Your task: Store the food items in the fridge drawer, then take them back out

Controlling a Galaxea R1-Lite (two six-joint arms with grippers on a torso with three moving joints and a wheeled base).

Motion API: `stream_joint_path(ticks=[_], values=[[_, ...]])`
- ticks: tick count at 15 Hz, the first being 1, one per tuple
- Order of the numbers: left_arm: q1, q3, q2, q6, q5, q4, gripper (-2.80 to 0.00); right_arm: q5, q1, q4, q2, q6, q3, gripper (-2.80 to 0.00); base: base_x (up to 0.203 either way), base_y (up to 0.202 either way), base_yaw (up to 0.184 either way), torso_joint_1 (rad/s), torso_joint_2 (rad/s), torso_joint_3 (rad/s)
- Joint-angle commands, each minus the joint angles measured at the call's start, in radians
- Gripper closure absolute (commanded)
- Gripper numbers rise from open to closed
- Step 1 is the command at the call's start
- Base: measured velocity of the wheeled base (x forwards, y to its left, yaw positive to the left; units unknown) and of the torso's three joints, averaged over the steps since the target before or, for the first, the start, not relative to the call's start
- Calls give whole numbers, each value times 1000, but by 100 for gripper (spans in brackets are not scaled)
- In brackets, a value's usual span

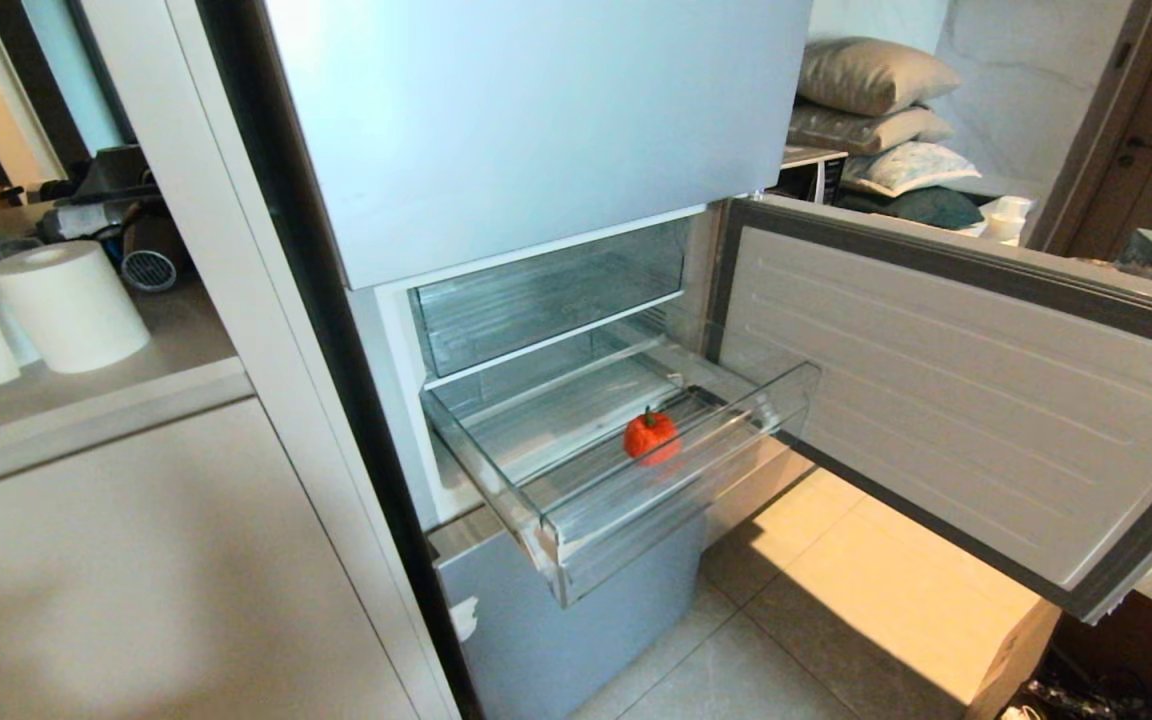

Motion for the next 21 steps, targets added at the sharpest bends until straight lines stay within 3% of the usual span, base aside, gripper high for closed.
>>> stream_joint_path(ticks=[1,8,10,11,12,15,17,21], values=[[0,0,1,0,0,0,0,2,0,18,-256,3,125,0,0,0,0,0,0,0],[0,0,1,-1,0,0,0,8,-7,106,-1064,66,470,0,0,0,0,0,0,0],[0,0,1,-1,0,1,0,-10,68,130,-1267,77,510,0,0,0,0,0,0,0],[0,0,1,-1,0,0,0,-27,152,137,-1315,76,515,0,0,0,0,0,0,0],[0,0,1,-1,0,0,0,-44,289,147,-1338,72,519,0,0,0,0,0,0,0],[0,0,1,-1,0,0,0,-77,808,265,-1327,71,508,0,0,0,0,0,0,0],[0,0,1,-1,0,0,0,-89,1062,336,-1236,124,482,0,0,0,0,0,0,0],[0,0,1,1,0,0,0,-106,1219,272,-777,200,375,0,0,0,0,0,0,0]])
